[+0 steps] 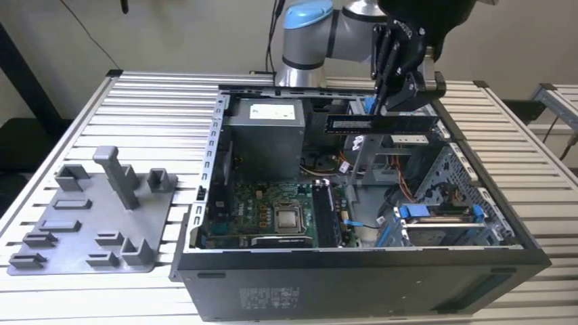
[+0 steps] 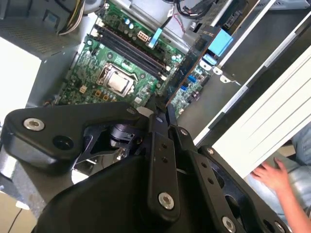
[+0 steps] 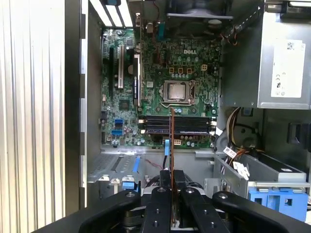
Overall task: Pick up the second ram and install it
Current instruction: 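Pick up the second ram and move it above second insertion slot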
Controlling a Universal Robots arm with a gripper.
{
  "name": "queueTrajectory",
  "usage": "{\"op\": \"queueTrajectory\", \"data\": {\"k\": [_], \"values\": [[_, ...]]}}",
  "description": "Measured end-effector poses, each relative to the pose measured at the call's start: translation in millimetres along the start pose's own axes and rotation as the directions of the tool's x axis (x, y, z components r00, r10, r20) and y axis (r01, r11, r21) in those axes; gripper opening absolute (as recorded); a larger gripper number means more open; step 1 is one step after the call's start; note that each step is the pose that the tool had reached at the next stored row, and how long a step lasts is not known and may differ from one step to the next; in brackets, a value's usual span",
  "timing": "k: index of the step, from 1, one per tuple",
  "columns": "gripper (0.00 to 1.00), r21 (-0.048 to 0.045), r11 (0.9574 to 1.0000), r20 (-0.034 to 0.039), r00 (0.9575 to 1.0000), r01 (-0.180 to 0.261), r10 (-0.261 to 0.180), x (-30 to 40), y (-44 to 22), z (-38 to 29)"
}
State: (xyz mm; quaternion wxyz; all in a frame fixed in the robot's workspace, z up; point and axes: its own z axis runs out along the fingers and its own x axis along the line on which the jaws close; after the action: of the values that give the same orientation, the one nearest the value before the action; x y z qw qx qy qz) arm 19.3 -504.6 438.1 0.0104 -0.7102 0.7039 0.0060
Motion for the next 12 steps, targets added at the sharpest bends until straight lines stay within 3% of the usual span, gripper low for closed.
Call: {"op": "queueTrajectory", "data": {"k": [6, 12], "values": [[0.14, 0.0000, 1.0000, 0.0001, 1.0000, 0.000, 0.000, -7.2, -0.1, 0.2], [0.14, 0.0000, 1.0000, 0.0000, 1.0000, 0.000, 0.000, -25.4, -0.2, 0.6]]}}
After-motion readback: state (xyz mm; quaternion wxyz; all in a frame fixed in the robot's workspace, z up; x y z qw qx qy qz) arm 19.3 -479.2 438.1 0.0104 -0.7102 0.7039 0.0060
